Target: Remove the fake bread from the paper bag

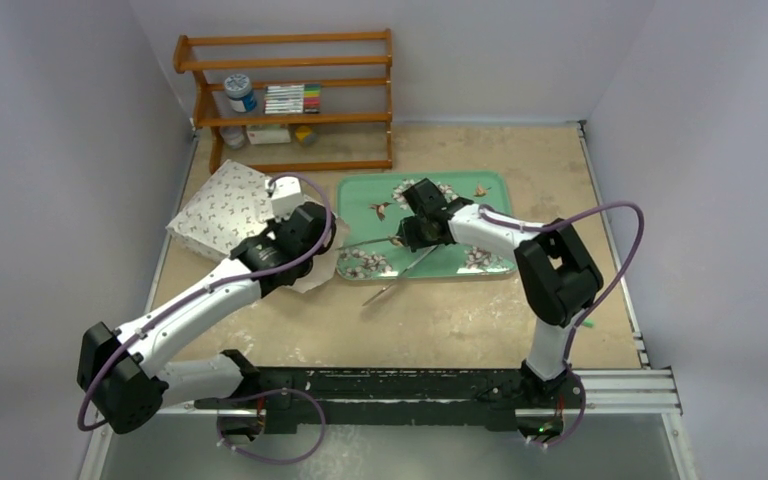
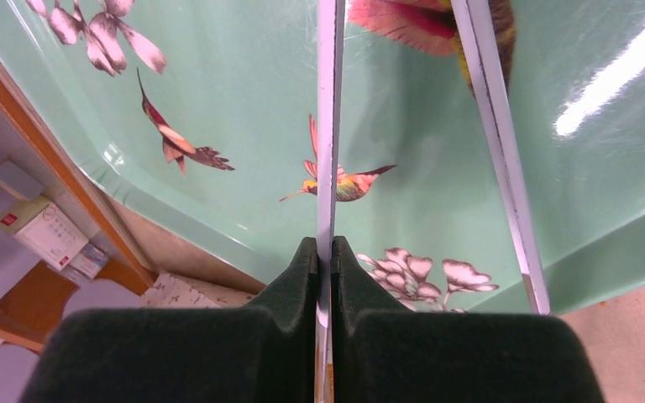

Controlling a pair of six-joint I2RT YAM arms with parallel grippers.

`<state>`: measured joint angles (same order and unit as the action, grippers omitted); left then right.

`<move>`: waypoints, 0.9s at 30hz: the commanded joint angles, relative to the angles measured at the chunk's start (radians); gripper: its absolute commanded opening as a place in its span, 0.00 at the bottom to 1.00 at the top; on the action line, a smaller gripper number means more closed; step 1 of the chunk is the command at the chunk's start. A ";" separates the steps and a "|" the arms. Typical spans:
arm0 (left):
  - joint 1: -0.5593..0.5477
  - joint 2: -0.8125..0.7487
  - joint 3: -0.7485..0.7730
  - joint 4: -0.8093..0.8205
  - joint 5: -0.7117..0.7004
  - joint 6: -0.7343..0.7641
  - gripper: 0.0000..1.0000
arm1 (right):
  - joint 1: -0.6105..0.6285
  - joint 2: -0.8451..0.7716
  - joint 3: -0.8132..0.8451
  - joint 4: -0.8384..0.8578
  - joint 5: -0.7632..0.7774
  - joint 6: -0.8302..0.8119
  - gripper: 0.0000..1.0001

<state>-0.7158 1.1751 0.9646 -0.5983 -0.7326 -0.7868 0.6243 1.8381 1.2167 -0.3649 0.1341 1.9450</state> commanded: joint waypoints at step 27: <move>-0.274 0.151 0.376 -0.015 -0.101 0.001 0.00 | 0.128 -0.160 0.098 0.259 0.227 -1.027 0.62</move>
<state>-0.9604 1.3231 1.2476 -0.6228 -0.7776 -0.8185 0.7143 1.7515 1.2289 -0.1658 0.2775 1.2518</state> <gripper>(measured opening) 0.006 0.620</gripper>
